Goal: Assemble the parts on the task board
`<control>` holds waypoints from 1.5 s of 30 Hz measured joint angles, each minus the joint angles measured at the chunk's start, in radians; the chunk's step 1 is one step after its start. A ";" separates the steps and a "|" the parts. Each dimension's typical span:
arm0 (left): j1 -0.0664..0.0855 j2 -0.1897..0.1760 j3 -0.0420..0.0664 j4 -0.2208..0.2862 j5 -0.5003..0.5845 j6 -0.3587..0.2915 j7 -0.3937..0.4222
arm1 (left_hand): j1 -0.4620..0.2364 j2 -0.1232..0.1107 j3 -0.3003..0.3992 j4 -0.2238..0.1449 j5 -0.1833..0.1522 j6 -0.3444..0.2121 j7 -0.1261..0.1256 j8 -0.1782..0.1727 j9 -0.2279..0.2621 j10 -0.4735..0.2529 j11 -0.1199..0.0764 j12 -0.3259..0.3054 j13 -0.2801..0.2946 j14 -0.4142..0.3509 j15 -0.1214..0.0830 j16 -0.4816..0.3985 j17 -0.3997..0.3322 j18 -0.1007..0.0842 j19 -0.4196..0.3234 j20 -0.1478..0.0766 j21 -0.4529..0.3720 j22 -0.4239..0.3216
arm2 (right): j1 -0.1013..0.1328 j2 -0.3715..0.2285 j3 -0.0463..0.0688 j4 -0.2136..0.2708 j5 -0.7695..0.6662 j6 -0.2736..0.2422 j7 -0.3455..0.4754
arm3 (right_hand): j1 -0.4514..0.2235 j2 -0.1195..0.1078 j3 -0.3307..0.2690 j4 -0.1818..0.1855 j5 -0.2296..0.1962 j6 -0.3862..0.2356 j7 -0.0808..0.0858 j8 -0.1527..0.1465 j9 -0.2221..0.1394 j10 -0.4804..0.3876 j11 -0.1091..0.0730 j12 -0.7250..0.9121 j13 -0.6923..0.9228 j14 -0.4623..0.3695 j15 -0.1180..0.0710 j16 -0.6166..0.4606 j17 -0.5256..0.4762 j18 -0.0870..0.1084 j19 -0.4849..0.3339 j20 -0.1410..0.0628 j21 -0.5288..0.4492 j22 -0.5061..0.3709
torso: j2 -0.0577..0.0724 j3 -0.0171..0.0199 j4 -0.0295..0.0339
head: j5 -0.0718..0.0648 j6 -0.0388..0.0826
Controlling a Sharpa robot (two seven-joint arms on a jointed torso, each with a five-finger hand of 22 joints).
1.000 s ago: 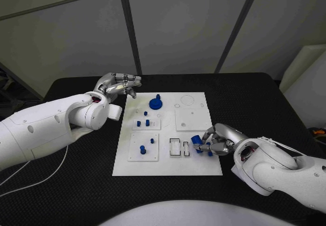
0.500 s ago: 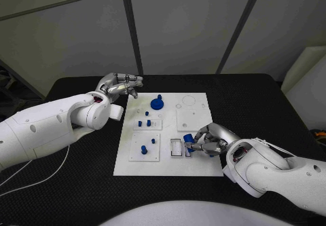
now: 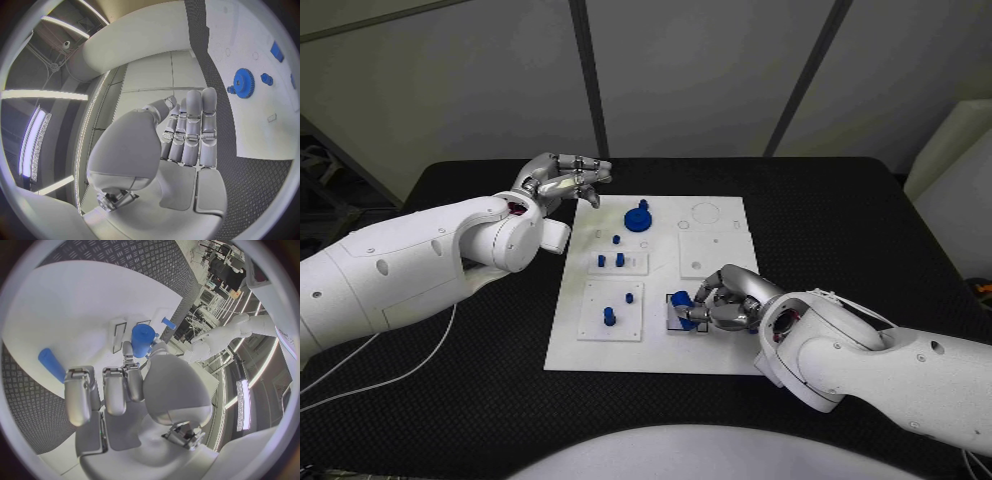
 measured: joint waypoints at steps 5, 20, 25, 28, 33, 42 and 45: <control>0.000 0.000 0.000 0.000 0.000 0.000 0.000 | 0.000 0.000 0.000 0.000 0.000 0.000 0.000 0.000 0.000 0.000 0.000 0.000 0.000 0.000 0.000 0.000 0.000 0.000 0.000 0.000 0.000 0.000 | 0.000 0.015 0.000 -0.015 0.002 0.001 0.000 | 0.000 0.000 -0.003 0.000 0.000 0.009 -0.001 0.005 0.003 -0.002 -0.002 0.000 0.001 -0.003 -0.003 0.000 0.000 0.000 0.000 0.000 0.000 0.000 | 0.000 0.0002 -0.0009 | 0.002 0.000; 0.000 -0.001 0.000 0.001 0.000 0.000 -0.002 | 0.000 0.000 0.000 0.000 0.000 0.000 0.000 0.000 0.000 0.000 0.000 0.000 0.000 -0.003 0.003 0.000 0.000 0.000 0.000 0.000 0.000 0.000 | -0.002 0.027 -0.002 -0.032 0.000 0.008 -0.009 | -0.102 -0.005 -0.075 0.001 -0.213 0.062 -0.047 0.005 0.046 0.000 -0.011 -0.007 0.001 0.001 -0.007 0.000 0.000 0.000 0.000 -0.007 0.000 0.000 | 0.000 0.0005 -0.0012 | 0.004 0.000; 0.000 -0.002 0.000 0.001 0.000 0.000 -0.002 | 0.000 0.000 0.000 0.000 0.000 0.000 0.000 0.000 0.000 0.000 0.000 0.000 0.000 -0.003 0.003 0.000 0.000 0.000 0.000 0.000 0.000 0.000 | -0.002 0.026 -0.002 -0.032 -0.004 0.007 -0.010 | -0.175 -0.045 -0.086 0.003 -0.340 0.062 -0.047 0.003 0.066 0.000 -0.011 -0.016 0.001 0.001 -0.007 0.000 0.000 0.000 0.000 -0.007 0.000 0.000 | 0.000 0.0006 -0.0016 | 0.005 0.000; 0.000 -0.004 0.000 0.001 0.000 0.000 -0.002 | 0.000 0.000 0.000 0.000 0.000 0.000 0.000 0.000 0.000 0.000 0.000 0.000 0.000 -0.003 0.003 0.000 0.000 0.000 0.000 0.000 0.000 0.000 | -0.002 0.022 -0.002 -0.027 -0.011 0.004 -0.010 | -0.194 -0.055 -0.071 0.004 -0.353 0.062 -0.047 0.000 0.074 0.000 -0.011 -0.016 0.001 0.001 -0.007 0.000 0.000 0.000 0.000 -0.007 0.000 0.000 | 0.000 0.0008 -0.0018 | 0.005 0.000; 0.000 -0.006 0.000 0.002 0.000 0.000 -0.002 | 0.000 0.000 0.000 0.000 0.000 0.000 0.000 0.000 0.000 0.000 0.000 0.000 0.000 -0.003 0.003 0.000 0.000 0.000 0.000 0.000 0.000 0.000 | -0.002 0.004 -0.002 -0.012 -0.026 -0.001 -0.005 | -0.145 -0.047 -0.037 -0.009 -0.317 0.062 -0.047 -0.002 0.090 0.000 -0.011 -0.016 0.001 0.001 -0.007 0.000 0.000 0.000 0.000 -0.007 0.000 0.000 | 0.000 0.0015 -0.0025 | 0.004 -0.002; 0.000 -0.009 0.000 0.002 0.000 0.000 -0.002 | 0.000 0.000 0.000 0.000 0.000 0.000 0.000 0.000 0.000 0.000 0.000 0.000 0.000 -0.003 0.003 0.000 0.000 0.000 0.000 0.000 0.000 0.000 | -0.003 -0.018 -0.003 0.012 -0.048 -0.024 0.031 | -0.069 -0.054 -0.033 -0.006 -0.315 0.062 -0.047 -0.002 0.111 0.000 -0.011 -0.016 0.001 0.001 -0.007 0.000 0.000 0.000 0.000 -0.007 0.000 0.000 | 0.000 0.0015 -0.0032 | 0.002 -0.001; 0.000 -0.008 0.000 0.001 0.000 0.000 -0.002 | 0.000 0.000 0.000 0.000 0.000 0.000 0.000 0.000 0.000 0.000 0.000 0.000 0.000 -0.003 0.003 0.000 0.000 0.000 0.000 0.000 0.000 0.000 | -0.003 -0.022 -0.003 0.017 -0.052 -0.040 0.046 | -0.076 -0.047 -0.037 -0.003 -0.316 0.062 -0.047 -0.002 0.115 0.000 -0.011 -0.016 0.001 0.001 -0.007 0.000 0.000 0.000 0.000 -0.007 0.000 0.000 | 0.000 0.0015 -0.0032 | 0.000 0.000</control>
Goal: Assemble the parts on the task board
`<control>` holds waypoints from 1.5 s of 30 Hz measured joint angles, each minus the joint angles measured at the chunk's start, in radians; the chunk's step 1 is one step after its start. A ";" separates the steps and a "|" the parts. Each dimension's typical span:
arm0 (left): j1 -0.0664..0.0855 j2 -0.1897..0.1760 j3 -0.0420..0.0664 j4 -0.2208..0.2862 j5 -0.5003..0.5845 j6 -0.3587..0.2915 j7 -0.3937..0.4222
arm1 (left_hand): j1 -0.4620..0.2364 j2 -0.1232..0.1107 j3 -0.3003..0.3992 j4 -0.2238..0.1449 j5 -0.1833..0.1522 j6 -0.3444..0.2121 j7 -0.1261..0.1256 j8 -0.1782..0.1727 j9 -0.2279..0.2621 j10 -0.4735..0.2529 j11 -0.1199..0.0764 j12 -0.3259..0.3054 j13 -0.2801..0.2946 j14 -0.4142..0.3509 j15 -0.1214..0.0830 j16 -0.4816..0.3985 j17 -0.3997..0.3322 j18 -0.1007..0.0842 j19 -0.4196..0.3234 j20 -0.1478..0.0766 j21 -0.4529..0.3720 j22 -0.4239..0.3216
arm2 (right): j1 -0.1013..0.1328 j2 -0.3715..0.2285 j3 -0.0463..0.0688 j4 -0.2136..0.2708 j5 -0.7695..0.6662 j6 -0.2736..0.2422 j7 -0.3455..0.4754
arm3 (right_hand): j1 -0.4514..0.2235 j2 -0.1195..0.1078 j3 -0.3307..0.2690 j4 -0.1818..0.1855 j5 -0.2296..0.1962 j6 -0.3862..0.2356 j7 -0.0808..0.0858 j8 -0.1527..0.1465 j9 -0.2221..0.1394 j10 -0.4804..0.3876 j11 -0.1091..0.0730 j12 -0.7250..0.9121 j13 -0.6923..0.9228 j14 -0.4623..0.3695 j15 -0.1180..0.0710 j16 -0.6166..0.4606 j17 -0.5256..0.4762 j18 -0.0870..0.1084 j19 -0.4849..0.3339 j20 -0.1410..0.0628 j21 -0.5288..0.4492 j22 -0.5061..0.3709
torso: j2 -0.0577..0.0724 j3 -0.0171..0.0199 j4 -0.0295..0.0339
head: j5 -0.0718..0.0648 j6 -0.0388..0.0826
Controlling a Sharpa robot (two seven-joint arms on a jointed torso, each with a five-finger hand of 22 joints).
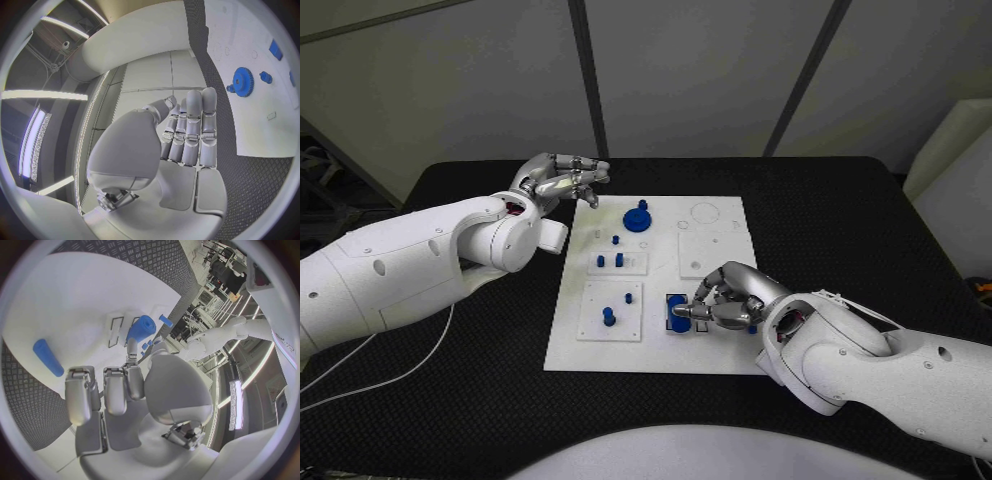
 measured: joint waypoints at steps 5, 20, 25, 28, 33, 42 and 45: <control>0.000 0.000 0.000 0.000 0.000 0.000 0.000 | 0.000 0.000 0.000 0.000 0.000 0.000 0.000 0.000 0.000 0.000 0.000 0.000 0.000 0.000 0.000 0.000 0.000 0.000 0.000 0.000 0.000 0.000 | 0.000 -0.010 0.000 0.006 -0.004 -0.016 0.021 | -0.004 0.004 0.000 0.000 0.004 0.000 0.000 0.000 0.004 0.000 0.000 0.000 0.000 -0.004 -0.004 0.000 0.000 0.000 0.000 0.000 0.000 0.000 | 0.000 -0.0003 0.0010 | 0.000 0.001; 0.000 -0.002 0.000 0.000 0.000 0.000 0.000 | 0.000 0.000 -0.006 0.000 0.000 0.000 0.000 0.000 -0.001 0.000 0.000 0.006 0.000 0.000 0.000 0.000 -0.001 0.000 -0.004 0.004 0.000 0.000 | 0.000 -0.037 0.000 0.019 -0.006 0.014 0.059 | 0.092 -0.005 0.008 -0.031 0.013 0.000 0.000 -0.004 0.023 0.000 0.000 0.000 0.000 -0.004 -0.003 0.000 0.000 0.000 0.000 0.000 0.000 0.000 | 0.000 -0.0012 0.0012 | 0.002 -0.003; 0.000 -0.004 0.000 0.000 0.000 0.000 -0.001 | 0.000 0.000 -0.006 0.000 0.000 0.000 0.000 0.000 -0.001 0.000 0.000 0.006 0.000 0.000 0.000 0.000 -0.001 0.000 -0.004 0.004 0.000 0.000 | 0.000 -0.042 0.000 0.021 -0.007 0.030 0.066 | 0.101 -0.006 0.006 -0.033 0.013 0.000 0.000 -0.004 0.024 0.000 0.000 0.000 0.001 -0.004 -0.003 0.000 0.000 0.000 0.000 0.000 0.000 0.000 | 0.001 -0.0012 0.0013 | 0.004 -0.004; 0.000 -0.004 0.000 0.000 0.000 0.000 -0.001 | 0.000 0.000 -0.006 0.000 0.000 0.000 0.000 0.000 -0.001 0.000 0.000 0.006 0.000 0.000 0.000 0.000 -0.001 0.000 -0.004 0.004 0.000 0.000 | 0.000 -0.042 -0.001 0.021 -0.007 0.037 0.068 | 0.103 -0.003 0.005 -0.034 0.013 0.000 0.000 -0.004 0.025 0.000 0.000 0.000 0.001 -0.004 -0.003 0.000 0.000 0.000 0.000 0.000 0.000 0.000 | 0.001 -0.0012 0.0013 | 0.005 -0.005; 0.000 -0.004 0.000 0.001 0.000 0.000 -0.001 | 0.000 0.000 -0.006 0.000 0.000 0.000 0.000 0.000 -0.001 0.000 0.000 0.006 0.000 0.000 0.000 0.000 -0.001 0.000 -0.004 0.004 0.000 0.000 | 0.000 -0.037 -0.001 0.011 -0.008 0.047 0.068 | 0.109 0.002 0.008 -0.037 0.013 0.004 -0.004 -0.004 0.028 0.000 0.000 0.001 0.002 -0.004 -0.003 0.000 0.000 0.000 0.000 0.000 0.000 0.000 | 0.001 -0.0012 0.0013 | 0.005 -0.006; 0.000 -0.004 0.000 0.002 0.000 0.000 -0.001 | 0.000 0.000 -0.006 0.000 0.000 0.000 0.000 0.000 -0.001 0.000 0.000 0.006 0.000 0.000 0.000 0.000 -0.001 0.000 -0.004 0.004 0.000 0.000 | 0.000 -0.006 0.000 -0.025 -0.023 0.054 0.057 | 0.133 0.016 0.014 -0.043 0.013 0.005 -0.004 -0.004 0.033 0.000 0.000 0.002 0.003 -0.004 -0.003 0.000 0.000 0.000 0.000 0.000 0.000 0.000 | 0.001 -0.0012 0.0033 | 0.006 -0.008; 0.000 -0.004 0.000 0.002 0.000 0.000 -0.001 | 0.000 0.000 -0.006 0.000 0.000 0.000 0.000 0.000 -0.001 0.000 0.000 0.006 0.000 0.000 0.000 0.000 -0.001 0.000 -0.004 0.004 0.000 0.000 | -0.001 0.005 0.000 -0.035 -0.030 0.057 0.054 | 0.136 0.019 0.014 -0.043 0.015 0.007 -0.007 -0.004 0.035 -0.004 -0.003 0.000 0.001 -0.004 -0.003 0.000 0.000 0.000 0.000 0.000 0.000 0.000 | 0.001 -0.0012 0.0038 | 0.006 -0.009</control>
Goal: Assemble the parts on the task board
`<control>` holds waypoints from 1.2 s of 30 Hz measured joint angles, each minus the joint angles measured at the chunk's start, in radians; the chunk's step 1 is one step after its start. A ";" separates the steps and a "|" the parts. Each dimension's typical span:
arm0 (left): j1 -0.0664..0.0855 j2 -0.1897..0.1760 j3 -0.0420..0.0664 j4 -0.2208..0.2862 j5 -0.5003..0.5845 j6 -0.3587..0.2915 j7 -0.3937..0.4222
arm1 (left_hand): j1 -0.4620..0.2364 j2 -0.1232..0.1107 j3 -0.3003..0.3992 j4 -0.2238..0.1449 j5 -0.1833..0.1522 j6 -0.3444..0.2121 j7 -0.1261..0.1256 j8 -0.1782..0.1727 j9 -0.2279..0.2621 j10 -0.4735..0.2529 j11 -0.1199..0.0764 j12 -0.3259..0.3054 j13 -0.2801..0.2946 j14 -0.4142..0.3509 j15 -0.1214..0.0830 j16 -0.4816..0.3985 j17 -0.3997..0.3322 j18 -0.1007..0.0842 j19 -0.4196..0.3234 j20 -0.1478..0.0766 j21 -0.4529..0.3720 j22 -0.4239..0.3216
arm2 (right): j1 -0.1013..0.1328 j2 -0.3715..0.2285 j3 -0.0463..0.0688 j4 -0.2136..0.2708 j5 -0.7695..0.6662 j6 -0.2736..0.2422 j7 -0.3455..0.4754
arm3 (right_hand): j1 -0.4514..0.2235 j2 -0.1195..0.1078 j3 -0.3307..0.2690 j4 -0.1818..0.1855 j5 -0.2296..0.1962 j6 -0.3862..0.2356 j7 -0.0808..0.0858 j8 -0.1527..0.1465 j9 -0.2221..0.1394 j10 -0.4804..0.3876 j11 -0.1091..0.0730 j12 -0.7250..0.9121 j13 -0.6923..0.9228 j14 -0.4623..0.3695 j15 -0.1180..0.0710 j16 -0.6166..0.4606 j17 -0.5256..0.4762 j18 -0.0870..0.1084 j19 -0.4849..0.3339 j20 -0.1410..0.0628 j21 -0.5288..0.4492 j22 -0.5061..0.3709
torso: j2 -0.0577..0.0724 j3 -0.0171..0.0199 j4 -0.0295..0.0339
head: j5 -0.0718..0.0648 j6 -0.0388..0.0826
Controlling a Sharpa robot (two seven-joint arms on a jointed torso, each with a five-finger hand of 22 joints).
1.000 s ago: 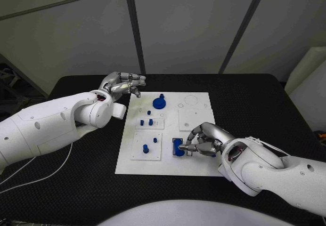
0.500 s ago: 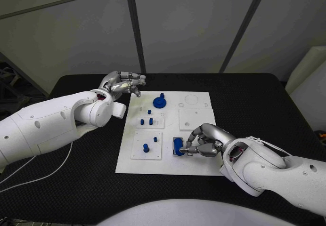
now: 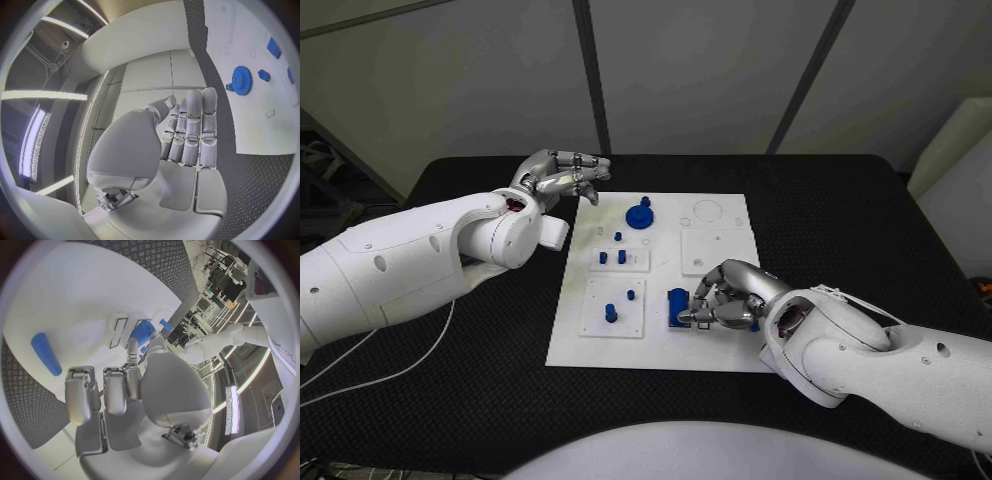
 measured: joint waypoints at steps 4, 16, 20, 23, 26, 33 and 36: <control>0.000 0.000 0.000 0.000 0.000 0.000 0.000 | 0.000 0.000 0.000 0.000 0.000 0.000 0.000 0.000 0.000 0.000 0.000 0.000 0.000 0.000 0.000 0.000 0.000 0.000 0.000 0.000 0.000 0.000 | -0.001 0.013 -0.001 -0.009 -0.006 0.007 -0.002 | 0.003 0.003 0.002 -0.002 0.002 0.000 0.000 0.000 0.001 0.000 0.000 -0.001 0.000 0.000 0.000 0.000 0.000 0.000 0.000 0.000 0.000 0.000 | 0.000 0.0002 -0.0003 | 0.002 -0.001; 0.000 -0.002 0.000 0.002 0.000 0.000 -0.001 | 0.000 0.000 0.000 0.000 0.000 0.000 0.000 0.000 0.000 0.000 0.000 0.000 0.000 0.000 0.000 0.000 0.000 0.000 0.000 0.000 0.000 0.000 | 0.000 0.021 0.001 -0.026 -0.014 0.063 -0.006 | 0.045 -0.011 -0.006 -0.029 -0.014 0.000 0.000 -0.004 0.009 0.004 -0.004 0.002 0.002 0.004 -0.004 0.000 0.000 0.000 0.004 -0.004 0.000 0.000 | 0.000 0.0002 -0.0026 | 0.004 -0.005; 0.000 -0.002 0.000 0.002 0.000 0.000 -0.001 | 0.000 0.000 0.000 0.000 0.000 0.000 0.000 0.000 -0.001 -0.007 0.000 0.000 0.000 0.000 0.000 0.000 -0.001 0.000 0.000 0.000 -0.004 0.000 | 0.002 0.025 0.002 -0.028 -0.015 0.080 -0.007 | 0.059 -0.007 -0.004 -0.037 -0.024 0.002 0.002 -0.004 0.010 0.004 -0.004 0.001 0.006 0.004 -0.003 0.000 0.000 0.000 0.004 -0.004 0.000 0.000 | 0.000 0.0002 -0.0026 | 0.003 -0.007; 0.000 -0.002 0.000 0.002 0.000 0.000 -0.001 | 0.000 0.000 0.000 0.000 0.000 0.000 0.000 0.000 -0.001 -0.007 0.000 0.000 0.000 0.000 0.000 0.000 -0.001 0.000 0.000 0.000 -0.004 0.000 | 0.002 0.027 0.002 -0.030 -0.018 0.090 -0.008 | 0.069 0.001 -0.004 -0.043 -0.029 0.007 0.000 -0.004 0.012 0.004 -0.003 0.000 0.023 0.004 -0.003 0.000 0.001 0.000 0.004 -0.004 0.000 0.000 | 0.000 0.0002 -0.0026 | 0.002 -0.009; 0.000 -0.002 0.000 0.002 0.000 0.000 -0.001 | 0.000 0.000 0.000 0.000 0.000 0.000 0.000 0.000 -0.001 -0.007 0.000 0.000 0.000 0.000 0.000 0.000 -0.001 0.000 0.000 0.000 -0.004 0.000 | 0.001 0.028 0.001 -0.031 -0.022 0.096 -0.010 | 0.075 0.006 -0.004 -0.044 -0.030 0.007 0.000 -0.004 0.013 0.004 -0.003 0.000 0.044 0.004 -0.004 0.000 0.001 0.000 0.001 -0.006 0.000 0.000 | 0.000 0.0002 -0.0026 | 0.002 -0.009; 0.000 -0.002 0.000 0.001 0.000 0.000 -0.001 | 0.000 0.000 0.000 0.000 0.000 0.000 0.000 0.000 -0.001 -0.007 0.000 0.000 0.000 0.000 0.000 0.000 -0.001 0.000 0.000 0.000 -0.004 0.000 | 0.001 0.015 0.001 -0.017 -0.030 0.096 -0.011 | 0.075 0.006 -0.023 -0.040 -0.055 0.010 0.003 -0.004 0.017 0.004 -0.003 0.000 0.046 0.001 -0.006 0.000 0.001 0.000 0.000 -0.007 0.000 0.000 | -0.001 0.0009 -0.0041 | 0.002 -0.009; 0.000 -0.002 0.000 0.000 0.000 0.000 -0.001 | 0.000 0.000 0.000 0.000 0.000 0.000 0.000 0.000 -0.001 -0.007 0.000 0.000 0.000 0.000 0.000 0.000 -0.001 0.000 0.000 0.000 -0.004 0.000 | 0.000 -0.005 0.000 0.002 -0.030 0.090 -0.003 | 0.061 -0.007 -0.037 -0.032 -0.063 0.010 0.003 -0.008 0.018 0.004 -0.003 -0.001 0.046 0.001 -0.006 0.000 0.001 0.000 0.000 -0.007 0.000 0.000 | -0.001 0.0016 -0.0045 | 0.001 -0.008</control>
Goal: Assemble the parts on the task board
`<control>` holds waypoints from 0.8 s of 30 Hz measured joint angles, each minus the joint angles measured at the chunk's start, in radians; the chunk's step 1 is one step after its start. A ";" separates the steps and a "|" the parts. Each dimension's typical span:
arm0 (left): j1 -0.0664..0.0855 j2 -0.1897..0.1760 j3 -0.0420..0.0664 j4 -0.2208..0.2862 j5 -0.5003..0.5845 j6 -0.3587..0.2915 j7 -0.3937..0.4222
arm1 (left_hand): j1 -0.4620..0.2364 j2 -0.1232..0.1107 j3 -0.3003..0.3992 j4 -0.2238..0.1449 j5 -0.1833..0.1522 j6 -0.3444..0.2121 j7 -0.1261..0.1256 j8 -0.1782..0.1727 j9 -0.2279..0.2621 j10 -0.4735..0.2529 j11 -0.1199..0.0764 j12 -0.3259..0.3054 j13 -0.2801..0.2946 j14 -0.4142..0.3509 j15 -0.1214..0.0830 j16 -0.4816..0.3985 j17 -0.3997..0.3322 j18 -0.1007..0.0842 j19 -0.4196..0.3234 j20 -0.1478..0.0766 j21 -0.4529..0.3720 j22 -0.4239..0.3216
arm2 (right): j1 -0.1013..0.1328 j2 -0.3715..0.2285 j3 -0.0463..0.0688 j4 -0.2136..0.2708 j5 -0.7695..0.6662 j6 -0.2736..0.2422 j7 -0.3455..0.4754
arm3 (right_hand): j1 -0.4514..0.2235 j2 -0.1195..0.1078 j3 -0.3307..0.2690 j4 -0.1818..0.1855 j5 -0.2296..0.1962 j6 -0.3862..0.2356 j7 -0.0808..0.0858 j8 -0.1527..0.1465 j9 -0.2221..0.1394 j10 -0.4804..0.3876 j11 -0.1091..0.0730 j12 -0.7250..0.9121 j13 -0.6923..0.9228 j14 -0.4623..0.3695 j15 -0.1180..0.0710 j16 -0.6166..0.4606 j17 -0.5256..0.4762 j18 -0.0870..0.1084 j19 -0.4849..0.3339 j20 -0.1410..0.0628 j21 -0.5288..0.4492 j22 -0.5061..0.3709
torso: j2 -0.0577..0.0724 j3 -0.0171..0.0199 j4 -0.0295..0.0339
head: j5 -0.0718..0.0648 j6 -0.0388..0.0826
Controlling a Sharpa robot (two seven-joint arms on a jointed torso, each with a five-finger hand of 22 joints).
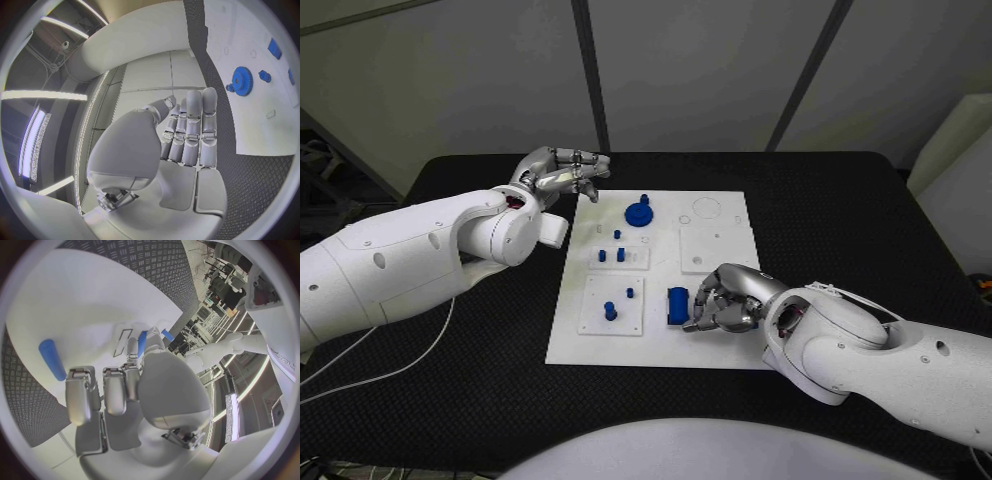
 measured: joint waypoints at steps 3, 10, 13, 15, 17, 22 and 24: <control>0.000 0.000 0.000 -0.001 0.000 0.000 0.000 | 0.000 0.000 0.000 0.000 0.000 0.000 0.000 0.000 0.000 0.000 0.000 0.000 0.000 0.000 0.000 0.000 0.000 0.000 0.000 0.000 0.000 0.000 | 0.000 -0.032 0.000 0.025 0.011 -0.013 0.024 | -0.008 -0.008 -0.005 0.005 -0.001 -0.010 0.009 -0.017 -0.001 0.000 0.000 -0.005 -0.004 0.000 0.000 0.000 0.000 0.000 0.000 0.000 0.000 0.000 | 0.000 0.0003 -0.0007 | -0.002 0.002; -0.002 0.001 0.000 -0.004 0.000 0.000 0.000 | 0.000 0.000 0.000 0.000 0.000 0.000 0.000 0.000 0.000 0.000 0.000 0.000 0.000 0.000 0.000 0.000 0.000 0.000 0.000 0.000 0.000 0.000 | 0.000 -0.127 0.000 0.083 0.082 -0.064 0.131 | -0.015 -0.003 -0.009 0.009 0.043 -0.057 0.037 -0.091 -0.029 0.002 0.020 -0.016 -0.004 0.001 0.015 0.000 0.000 0.000 0.002 0.009 0.000 0.000 | -0.001 0.0006 -0.0031 | -0.011 0.009; -0.002 0.001 0.000 -0.005 0.000 0.000 0.000 | 0.000 0.000 0.000 0.000 0.000 0.000 0.000 0.000 0.000 0.000 0.000 0.000 0.000 0.000 0.000 0.000 0.000 0.000 0.000 0.000 0.000 0.000 | 0.000 -0.171 0.000 0.097 0.113 -0.079 0.165 | -0.008 0.004 -0.009 0.009 0.064 -0.063 0.043 -0.135 -0.051 -0.007 0.029 -0.028 -0.003 0.000 0.022 -0.010 0.000 0.000 0.000 0.019 0.000 0.000 | -0.001 0.0010 -0.0036 | -0.019 0.012; -0.003 0.001 0.000 -0.006 0.000 0.000 0.000 | 0.000 0.000 0.000 0.000 0.000 0.000 0.000 0.000 0.000 0.000 0.000 0.000 0.000 0.000 0.000 0.000 0.000 0.000 0.000 0.000 0.000 0.000 | 0.000 -0.208 0.000 0.102 0.130 -0.087 0.181 | 0.003 0.015 -0.009 0.009 0.081 -0.062 0.045 -0.157 -0.064 -0.007 0.029 -0.034 0.029 0.000 0.023 -0.011 0.000 0.000 0.000 0.019 0.000 0.000 | -0.001 0.0008 -0.0036 | -0.027 0.014; -0.003 0.001 0.000 -0.006 0.000 0.000 0.000 | 0.000 0.000 0.000 0.000 0.000 0.000 0.000 0.000 0.000 0.000 0.000 0.000 0.000 0.000 0.000 0.000 0.000 0.000 0.000 0.000 0.000 0.000 | 0.000 -0.240 0.000 0.101 0.137 -0.094 0.189 | 0.019 0.030 -0.006 0.006 0.097 -0.056 0.051 -0.176 -0.076 -0.010 0.032 -0.040 0.088 -0.001 0.024 -0.011 0.000 0.000 0.000 0.019 0.000 0.000 | -0.001 0.0005 -0.0036 | -0.035 0.014; -0.003 0.001 0.000 -0.004 0.000 0.000 -0.001 | 0.000 0.000 0.000 0.000 0.000 0.000 0.000 0.000 0.000 0.000 0.000 0.000 0.000 0.000 0.000 0.000 0.000 0.000 0.000 0.000 0.000 0.000 | 0.001 -0.292 0.000 0.096 0.117 -0.104 0.190 | 0.037 0.048 -0.005 0.005 0.119 -0.014 0.051 -0.232 -0.113 -0.007 0.036 -0.043 0.148 -0.003 0.026 -0.011 0.000 0.000 0.004 0.022 0.000 0.000 | 0.001 -0.0004 -0.0030 | -0.060 0.016; -0.003 0.001 0.000 -0.002 0.000 0.000 -0.001 | 0.000 0.000 0.000 0.000 0.000 0.000 0.000 0.000 0.000 0.000 0.000 0.000 0.000 0.000 0.000 0.000 0.000 0.000 0.000 0.000 0.000 0.000 | 0.001 -0.302 0.000 0.096 0.091 -0.104 0.182 | 0.038 0.050 -0.014 0.014 0.119 -0.001 0.048 -0.242 -0.120 -0.007 0.036 -0.039 0.149 -0.001 0.028 -0.011 0.000 0.000 0.004 0.022 0.000 0.000 | 0.001 -0.0002 -0.0018 | -0.068 0.016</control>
